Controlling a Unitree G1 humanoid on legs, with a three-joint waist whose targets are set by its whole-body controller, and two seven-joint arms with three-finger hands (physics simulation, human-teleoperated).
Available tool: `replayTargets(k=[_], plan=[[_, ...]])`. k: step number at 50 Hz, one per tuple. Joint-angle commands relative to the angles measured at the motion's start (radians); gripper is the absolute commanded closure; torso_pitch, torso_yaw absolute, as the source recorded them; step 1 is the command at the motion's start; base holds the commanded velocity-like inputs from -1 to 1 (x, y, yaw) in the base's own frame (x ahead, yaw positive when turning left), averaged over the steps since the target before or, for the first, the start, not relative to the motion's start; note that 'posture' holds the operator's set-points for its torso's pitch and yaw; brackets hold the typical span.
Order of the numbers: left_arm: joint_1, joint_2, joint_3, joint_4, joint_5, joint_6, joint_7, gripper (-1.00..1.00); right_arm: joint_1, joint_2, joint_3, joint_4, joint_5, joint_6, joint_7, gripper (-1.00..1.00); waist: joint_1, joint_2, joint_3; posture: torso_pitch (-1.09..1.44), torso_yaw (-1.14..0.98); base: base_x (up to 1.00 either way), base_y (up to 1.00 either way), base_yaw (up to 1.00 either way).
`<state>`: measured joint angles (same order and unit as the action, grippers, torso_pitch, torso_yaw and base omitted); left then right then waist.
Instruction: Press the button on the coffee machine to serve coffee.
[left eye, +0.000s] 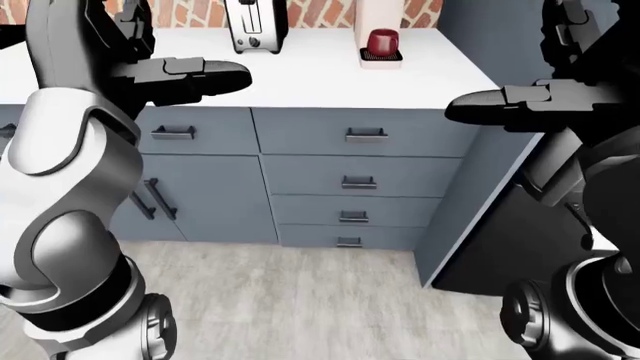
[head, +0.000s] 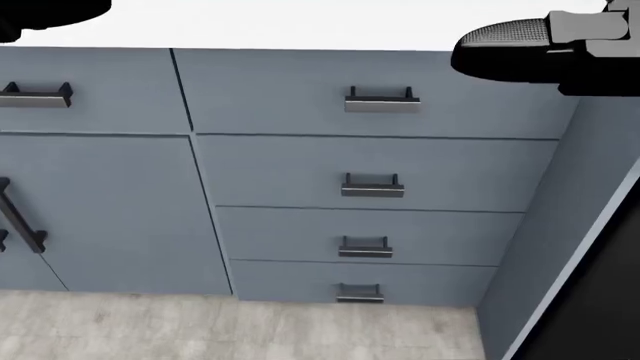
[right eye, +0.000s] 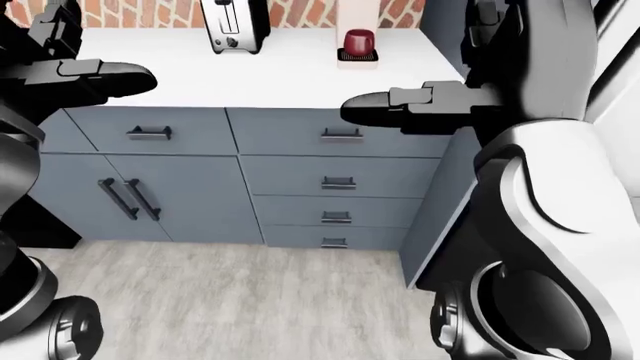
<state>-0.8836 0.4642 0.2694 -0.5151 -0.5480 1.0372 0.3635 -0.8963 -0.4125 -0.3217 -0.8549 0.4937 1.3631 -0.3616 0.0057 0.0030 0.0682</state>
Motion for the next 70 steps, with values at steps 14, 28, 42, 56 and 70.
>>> replayTargets(k=[14, 28, 42, 56, 70], plan=[[-0.035, 0.015, 0.016, -0.017, 0.002, -0.027, 0.001, -1.0, -0.021, -0.018, -0.004, -0.006, 0.019, -0.038, -0.016, -1.0, -0.003, 0.01, -0.015, 0.0, 0.0, 0.17, 0.0, 0.0], [-0.028, 0.017, 0.008, -0.015, 0.01, -0.036, -0.002, -1.0, 0.001, -0.028, 0.008, 0.009, 0.023, -0.073, -0.017, -1.0, -0.001, -0.021, -0.033, 0.0, 0.0, 0.35, 0.0, 0.0], [-0.027, 0.012, 0.011, -0.019, 0.015, -0.031, -0.007, -1.0, -0.007, -0.027, 0.002, -0.004, 0.036, -0.052, -0.026, -1.0, 0.002, 0.031, -0.019, 0.0, 0.0, 0.36, 0.0, 0.0], [-0.031, 0.013, 0.012, -0.019, 0.014, -0.028, -0.007, -1.0, -0.006, -0.028, 0.003, -0.002, 0.036, -0.051, -0.029, -1.0, 0.003, -0.04, -0.023, 0.0, 0.0, 0.35, 0.0, 0.0], [-0.034, 0.016, 0.017, -0.025, 0.001, -0.02, 0.002, -1.0, 0.002, -0.024, -0.002, 0.004, 0.038, -0.05, -0.034, -1.0, -0.002, 0.025, -0.001, 0.0, 0.0, 0.07, -0.06, 0.0]])
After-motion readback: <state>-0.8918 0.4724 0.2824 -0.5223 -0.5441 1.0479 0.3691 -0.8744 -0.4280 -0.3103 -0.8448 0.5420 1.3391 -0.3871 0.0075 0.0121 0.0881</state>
